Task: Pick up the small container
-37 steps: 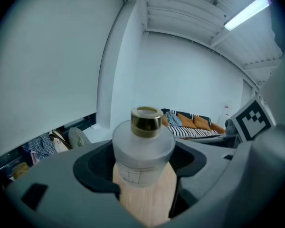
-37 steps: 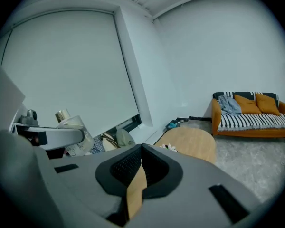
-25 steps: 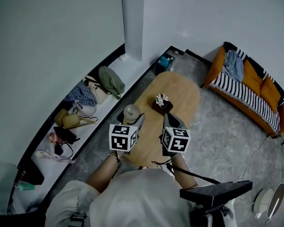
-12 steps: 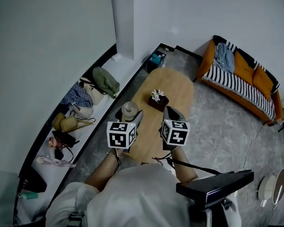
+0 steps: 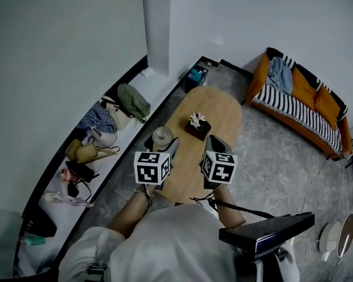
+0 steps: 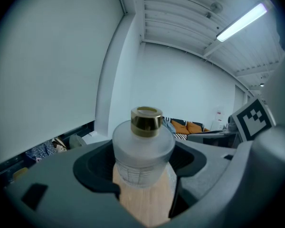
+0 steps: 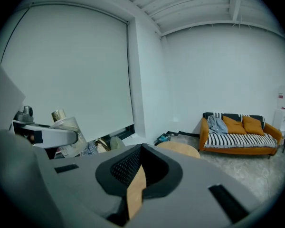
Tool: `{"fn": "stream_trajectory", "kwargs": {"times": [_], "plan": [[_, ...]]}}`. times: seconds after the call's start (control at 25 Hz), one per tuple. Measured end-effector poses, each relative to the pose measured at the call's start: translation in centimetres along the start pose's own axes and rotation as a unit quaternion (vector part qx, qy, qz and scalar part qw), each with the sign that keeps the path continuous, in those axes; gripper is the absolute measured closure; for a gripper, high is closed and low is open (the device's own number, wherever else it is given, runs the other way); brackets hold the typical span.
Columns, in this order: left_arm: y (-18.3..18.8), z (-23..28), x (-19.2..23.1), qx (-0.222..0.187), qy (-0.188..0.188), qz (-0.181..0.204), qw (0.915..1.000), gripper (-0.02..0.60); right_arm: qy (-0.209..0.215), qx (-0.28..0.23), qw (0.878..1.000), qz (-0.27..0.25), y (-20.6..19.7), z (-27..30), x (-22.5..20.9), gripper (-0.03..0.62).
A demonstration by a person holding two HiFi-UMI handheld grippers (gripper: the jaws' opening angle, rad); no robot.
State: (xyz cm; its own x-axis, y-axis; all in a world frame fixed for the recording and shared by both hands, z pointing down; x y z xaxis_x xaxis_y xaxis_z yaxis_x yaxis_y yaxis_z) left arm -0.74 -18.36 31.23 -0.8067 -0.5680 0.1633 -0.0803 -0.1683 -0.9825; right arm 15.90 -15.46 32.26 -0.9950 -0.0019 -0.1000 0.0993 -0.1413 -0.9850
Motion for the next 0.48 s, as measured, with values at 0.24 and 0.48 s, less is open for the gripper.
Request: {"fn": "stream_trajectory", "kwargs": {"times": [0.24,0.48], "plan": [[0.00,-0.35,0.09,0.000,0.001,0.000,1.0000,0.247,0.002,0.000,1.000,-0.002,-0.05,-0.23,0.30,0.571],[-0.24,-0.22,0.11,-0.001,-0.001,0.001,1.0000,0.246,0.002,0.003,1.000,-0.003,-0.61,-0.16,0.28,0.571]]}}
Point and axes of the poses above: the fingertips, and each gripper's own axes: z forward along the fingers, x to its left, y out of its top, the point moved 2 cm from there along -z, backward along the fingers, and after that the axes turned 15 degrees about -x, right-handed, at the moved point
